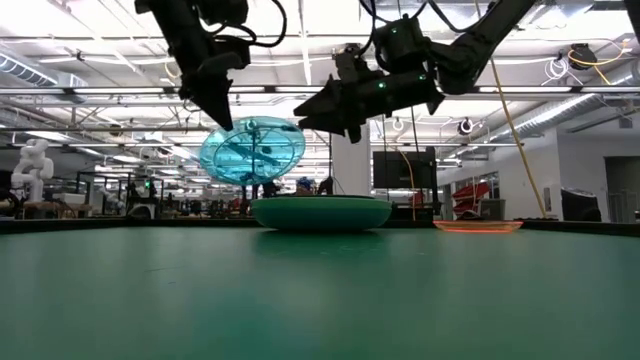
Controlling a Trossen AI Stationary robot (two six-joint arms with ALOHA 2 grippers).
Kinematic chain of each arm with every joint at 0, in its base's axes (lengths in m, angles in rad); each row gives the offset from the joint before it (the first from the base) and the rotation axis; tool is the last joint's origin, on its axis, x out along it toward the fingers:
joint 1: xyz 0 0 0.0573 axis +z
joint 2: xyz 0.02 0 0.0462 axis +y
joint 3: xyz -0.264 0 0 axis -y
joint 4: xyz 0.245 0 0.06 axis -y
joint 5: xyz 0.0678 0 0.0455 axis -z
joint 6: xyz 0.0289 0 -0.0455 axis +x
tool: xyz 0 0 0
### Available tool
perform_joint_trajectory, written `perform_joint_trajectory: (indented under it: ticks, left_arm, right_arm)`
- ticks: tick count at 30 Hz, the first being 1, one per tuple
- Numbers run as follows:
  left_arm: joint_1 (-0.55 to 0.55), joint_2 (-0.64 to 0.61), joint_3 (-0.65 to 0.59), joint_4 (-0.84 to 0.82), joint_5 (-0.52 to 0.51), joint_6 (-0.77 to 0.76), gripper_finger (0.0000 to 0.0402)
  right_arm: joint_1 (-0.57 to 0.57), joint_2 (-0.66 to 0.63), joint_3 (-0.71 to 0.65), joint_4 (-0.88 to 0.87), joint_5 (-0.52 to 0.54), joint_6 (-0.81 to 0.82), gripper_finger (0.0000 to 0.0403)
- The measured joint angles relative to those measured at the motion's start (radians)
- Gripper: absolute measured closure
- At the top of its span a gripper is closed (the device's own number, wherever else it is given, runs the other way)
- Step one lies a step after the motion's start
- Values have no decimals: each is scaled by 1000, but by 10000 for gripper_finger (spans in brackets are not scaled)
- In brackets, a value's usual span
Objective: Stack plastic plates
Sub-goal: Stack the blue plate on top of the pink plate
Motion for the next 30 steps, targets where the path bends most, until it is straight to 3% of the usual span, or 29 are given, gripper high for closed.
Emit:
perform_joint_trajectory:
  ticks: [13,18,30]
  left_arm:
    - [-5,0,0,90,-2,19,399]
    - [-5,0,0,90,-11,24,399]
    - [-5,0,0,90,-19,26,398]
  right_arm:
    - [6,35,15,-13,50,-9,238]
    - [5,34,15,-11,123,-14,274]
    - [5,34,15,-11,123,-9,358]
